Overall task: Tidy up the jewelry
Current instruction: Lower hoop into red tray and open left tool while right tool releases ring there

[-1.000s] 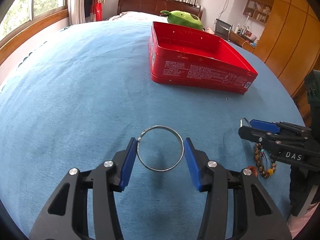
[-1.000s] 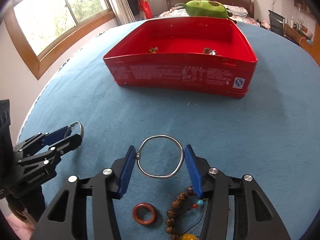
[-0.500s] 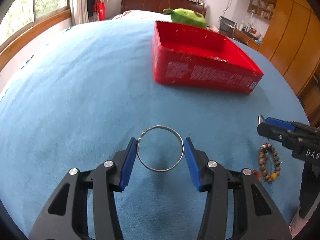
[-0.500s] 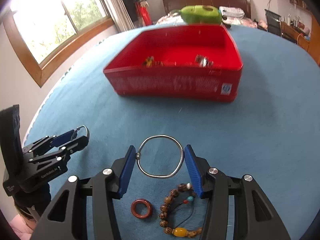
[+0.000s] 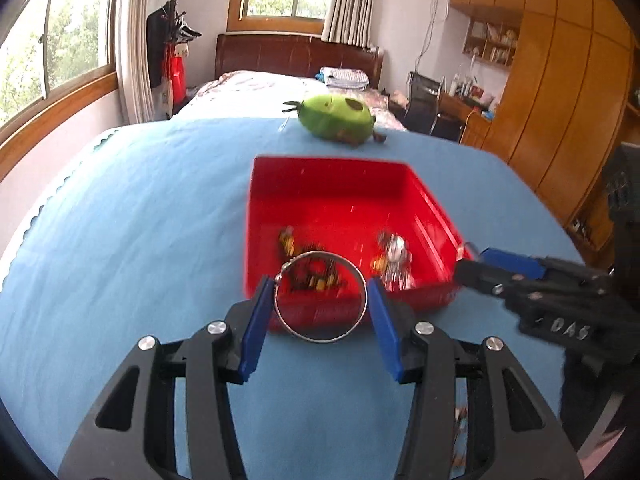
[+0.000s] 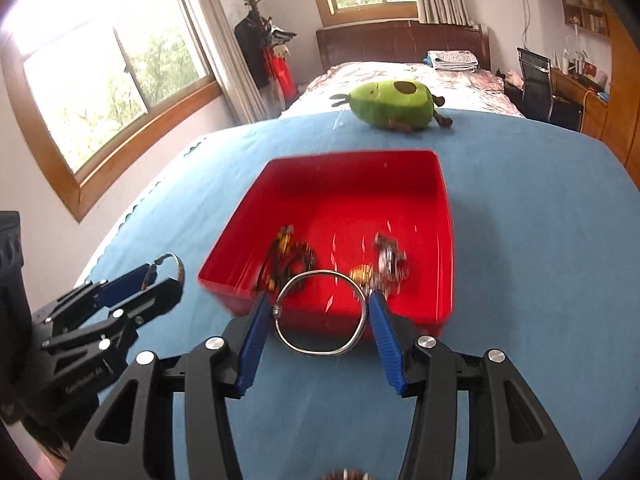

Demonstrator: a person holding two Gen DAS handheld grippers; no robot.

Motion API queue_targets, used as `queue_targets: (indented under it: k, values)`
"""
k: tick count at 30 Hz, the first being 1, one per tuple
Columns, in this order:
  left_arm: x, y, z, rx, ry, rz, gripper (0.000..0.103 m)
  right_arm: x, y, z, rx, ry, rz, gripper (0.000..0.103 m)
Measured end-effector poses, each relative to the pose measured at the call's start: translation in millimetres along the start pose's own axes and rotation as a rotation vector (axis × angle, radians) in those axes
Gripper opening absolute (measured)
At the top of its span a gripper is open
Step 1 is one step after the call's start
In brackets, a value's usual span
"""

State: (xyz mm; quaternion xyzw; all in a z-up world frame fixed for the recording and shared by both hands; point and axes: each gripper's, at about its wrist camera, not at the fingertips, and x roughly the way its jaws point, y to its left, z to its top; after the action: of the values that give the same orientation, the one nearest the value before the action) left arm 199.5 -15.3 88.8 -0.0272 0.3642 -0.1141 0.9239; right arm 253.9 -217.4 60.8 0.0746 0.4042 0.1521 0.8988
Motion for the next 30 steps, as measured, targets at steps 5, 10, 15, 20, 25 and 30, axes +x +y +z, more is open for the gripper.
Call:
queue_targets:
  k: [5, 10, 15, 20, 25, 30]
  values:
    - [51, -8, 27, -0.006, 0.026, 0.005, 0.047, 43, -20, 24, 0.041, 0.026, -0.037, 0.050]
    - [102, -7, 46, -0.025, 0.074, 0.007, 0.047, 83, -36, 37, 0.063, 0.080, -0.065, 0.050]
    - [136, -4, 53, -0.027, 0.125, 0.017, 0.047, 115, -46, 47, 0.073, 0.122, -0.088, 0.050]
    - [156, -2, 59, -0.035, 0.151, 0.025, 0.047, 131, -46, 54, 0.064, 0.135, -0.123, 0.050]
    - [165, 8, 60, -0.072, 0.176, 0.001, 0.050, 129, -49, 55, 0.076, 0.121, -0.108, 0.054]
    - [147, 13, 59, -0.063, 0.122, 0.041, 0.053, 117, -59, 52, 0.104, 0.101, -0.107, 0.054]
